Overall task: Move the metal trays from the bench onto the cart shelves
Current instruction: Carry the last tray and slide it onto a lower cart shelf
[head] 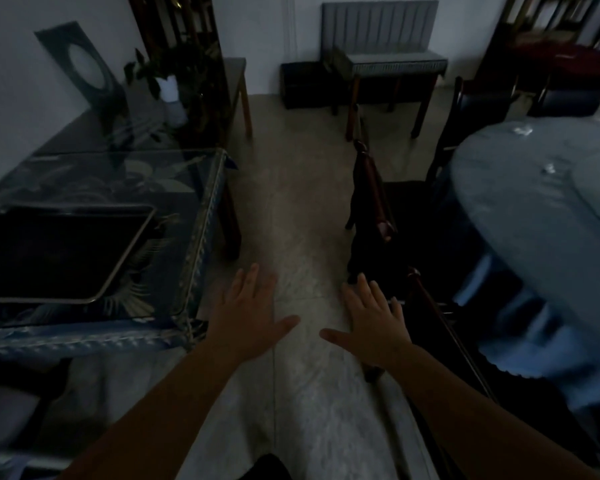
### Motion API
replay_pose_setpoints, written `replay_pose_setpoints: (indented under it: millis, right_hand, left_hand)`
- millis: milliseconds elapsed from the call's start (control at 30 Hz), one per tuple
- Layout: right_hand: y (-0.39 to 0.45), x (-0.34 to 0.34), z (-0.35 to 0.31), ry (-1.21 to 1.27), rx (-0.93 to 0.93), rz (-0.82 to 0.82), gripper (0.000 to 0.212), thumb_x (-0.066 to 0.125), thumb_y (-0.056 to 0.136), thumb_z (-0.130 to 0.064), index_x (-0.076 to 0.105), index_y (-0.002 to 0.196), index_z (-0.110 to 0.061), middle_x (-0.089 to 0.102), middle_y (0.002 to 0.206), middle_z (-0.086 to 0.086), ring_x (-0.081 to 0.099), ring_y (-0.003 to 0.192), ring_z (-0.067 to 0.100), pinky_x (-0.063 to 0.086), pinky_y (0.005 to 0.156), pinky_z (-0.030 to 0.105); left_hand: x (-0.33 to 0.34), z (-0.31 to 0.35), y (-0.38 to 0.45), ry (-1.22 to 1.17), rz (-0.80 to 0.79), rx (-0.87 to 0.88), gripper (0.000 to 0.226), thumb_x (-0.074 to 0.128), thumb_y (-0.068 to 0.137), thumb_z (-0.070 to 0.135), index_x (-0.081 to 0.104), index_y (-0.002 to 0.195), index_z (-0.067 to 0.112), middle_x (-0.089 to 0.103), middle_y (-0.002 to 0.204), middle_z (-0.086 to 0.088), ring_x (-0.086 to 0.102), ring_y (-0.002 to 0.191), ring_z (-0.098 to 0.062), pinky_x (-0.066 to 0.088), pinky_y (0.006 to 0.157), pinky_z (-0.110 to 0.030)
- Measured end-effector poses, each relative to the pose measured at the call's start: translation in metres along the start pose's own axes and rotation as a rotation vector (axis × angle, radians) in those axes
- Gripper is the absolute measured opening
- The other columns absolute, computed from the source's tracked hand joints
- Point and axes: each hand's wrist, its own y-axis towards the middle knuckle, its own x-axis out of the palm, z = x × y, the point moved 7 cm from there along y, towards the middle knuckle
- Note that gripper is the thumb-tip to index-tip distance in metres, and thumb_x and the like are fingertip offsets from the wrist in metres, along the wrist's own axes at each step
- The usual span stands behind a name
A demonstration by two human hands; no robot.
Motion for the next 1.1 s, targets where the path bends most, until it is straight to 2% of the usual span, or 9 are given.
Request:
replay_pose_setpoints:
  millis: [167,300,400,567,700,800,900,1033,1100]
  right_hand:
    - [0.090,0.004,0.012,-0.004,0.017,-0.003,0.116,0.019,0.055,-0.099,-0.007,0.149,-0.036,-0.022,0.159,-0.003,-0.018,0.146,0.021,-0.003,0.116,0.054]
    - [0.176,0.006,0.017,-0.007,0.043,0.004,0.119,0.016,0.051,-0.101,-0.004,0.148,-0.036,-0.020,0.159,-0.004,-0.017,0.146,0.021,-0.004,0.114,0.054]
    - [0.240,0.001,0.019,0.014,0.066,0.026,0.117,0.016,0.050,-0.102,-0.005,0.147,-0.039,-0.019,0.159,-0.005,-0.020,0.144,0.017,-0.007,0.112,0.052]
    - [0.336,-0.018,0.020,0.007,0.088,0.045,0.112,0.019,0.053,-0.101,-0.005,0.145,-0.043,-0.025,0.153,-0.010,-0.026,0.135,0.010,-0.009,0.111,0.052]
    - [0.411,-0.030,0.020,-0.001,0.065,0.038,0.112,0.018,0.054,-0.100,-0.006,0.145,-0.039,-0.025,0.154,-0.011,-0.020,0.143,0.015,-0.003,0.113,0.054]
    - [0.470,-0.031,0.019,-0.017,0.034,-0.020,0.110,0.020,0.057,-0.096,-0.001,0.147,-0.038,-0.019,0.160,-0.006,-0.016,0.146,0.019,-0.001,0.114,0.056]
    - [0.534,-0.034,0.012,-0.039,-0.028,-0.037,0.107,0.023,0.061,-0.094,-0.002,0.149,-0.037,-0.017,0.160,-0.006,-0.014,0.147,0.018,0.000,0.115,0.055]
    - [0.624,-0.045,-0.019,-0.074,-0.170,-0.122,0.121,0.015,0.048,-0.095,-0.007,0.150,-0.033,-0.015,0.161,-0.005,-0.012,0.147,0.019,0.002,0.115,0.057]
    - [0.658,-0.048,-0.053,-0.125,-0.307,-0.172,0.115,0.021,0.055,-0.093,-0.007,0.150,-0.034,-0.012,0.161,-0.003,-0.009,0.148,0.021,0.005,0.114,0.057]
  left_hand:
    - [0.011,-0.019,0.086,-0.011,-0.031,-0.013,0.111,0.007,0.064,0.098,-0.005,0.157,0.037,-0.016,0.167,0.000,-0.013,0.153,-0.025,0.000,0.120,-0.057]
    - [0.017,-0.040,0.179,-0.017,-0.059,-0.019,0.110,0.012,0.067,0.098,-0.001,0.157,0.036,-0.015,0.167,-0.001,-0.013,0.152,-0.025,0.002,0.118,-0.058]
    - [0.004,-0.050,0.245,0.018,-0.061,0.030,0.112,0.010,0.067,0.098,-0.001,0.158,0.033,-0.013,0.167,-0.004,-0.011,0.153,-0.027,0.002,0.119,-0.059]
    - [-0.022,-0.074,0.332,0.061,-0.097,0.033,0.103,0.020,0.077,0.090,-0.001,0.158,0.031,-0.011,0.168,-0.007,-0.009,0.153,-0.030,0.008,0.120,-0.060]
    - [-0.030,-0.091,0.390,0.049,-0.124,0.004,0.102,0.026,0.079,0.087,-0.002,0.158,0.029,-0.011,0.167,-0.008,-0.009,0.153,-0.031,0.007,0.120,-0.060]
    - [-0.027,-0.108,0.436,0.041,-0.137,-0.042,0.103,0.031,0.080,0.084,-0.004,0.158,0.029,-0.016,0.167,-0.007,-0.013,0.152,-0.030,0.003,0.119,-0.057]
    - [-0.019,-0.129,0.490,0.022,-0.113,-0.112,0.107,0.023,0.075,0.091,-0.004,0.158,0.030,-0.016,0.167,-0.006,-0.013,0.153,-0.029,0.003,0.119,-0.057]
    - [-0.024,-0.177,0.540,0.020,-0.043,-0.324,0.109,0.009,0.067,0.099,-0.007,0.156,0.038,-0.012,0.168,-0.001,-0.008,0.153,-0.026,0.004,0.118,-0.059]
    - [-0.031,-0.209,0.536,-0.019,-0.031,-0.437,0.109,0.007,0.065,0.098,-0.007,0.155,0.038,-0.009,0.168,-0.001,-0.008,0.153,-0.025,0.004,0.118,-0.059]
